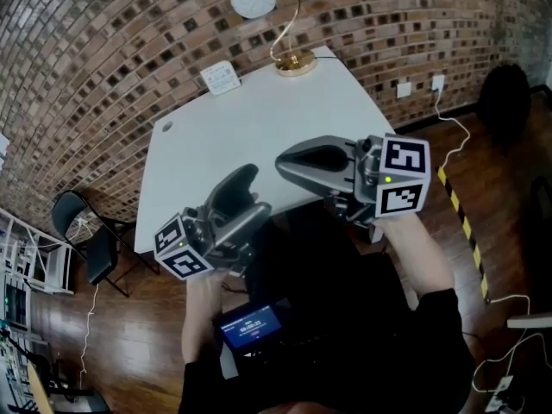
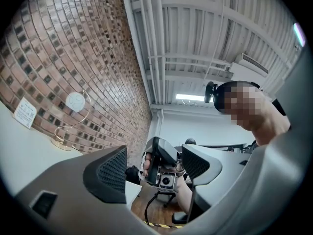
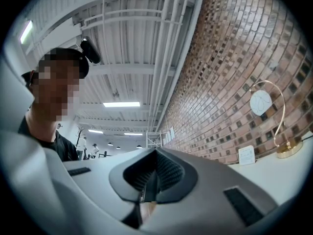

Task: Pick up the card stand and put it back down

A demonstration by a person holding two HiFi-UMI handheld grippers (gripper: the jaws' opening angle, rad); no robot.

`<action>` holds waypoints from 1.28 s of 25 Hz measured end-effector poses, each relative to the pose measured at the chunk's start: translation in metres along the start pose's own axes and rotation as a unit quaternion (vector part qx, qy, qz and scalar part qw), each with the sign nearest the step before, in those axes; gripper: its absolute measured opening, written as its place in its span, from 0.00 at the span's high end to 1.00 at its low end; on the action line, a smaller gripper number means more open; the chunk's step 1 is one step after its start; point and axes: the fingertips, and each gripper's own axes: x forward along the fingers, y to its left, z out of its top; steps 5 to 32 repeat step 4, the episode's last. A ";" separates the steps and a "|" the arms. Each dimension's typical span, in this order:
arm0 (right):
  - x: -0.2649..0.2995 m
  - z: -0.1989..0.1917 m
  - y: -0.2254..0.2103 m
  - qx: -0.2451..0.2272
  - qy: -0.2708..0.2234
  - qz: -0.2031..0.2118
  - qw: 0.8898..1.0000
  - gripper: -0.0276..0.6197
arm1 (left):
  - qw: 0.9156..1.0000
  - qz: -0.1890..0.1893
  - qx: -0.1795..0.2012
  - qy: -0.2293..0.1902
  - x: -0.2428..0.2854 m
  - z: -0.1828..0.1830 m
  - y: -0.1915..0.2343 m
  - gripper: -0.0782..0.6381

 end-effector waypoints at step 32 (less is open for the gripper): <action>0.002 -0.005 -0.003 0.006 0.006 -0.001 1.000 0.93 | 1.000 0.002 -0.003 -0.001 -0.007 0.002 0.004 0.40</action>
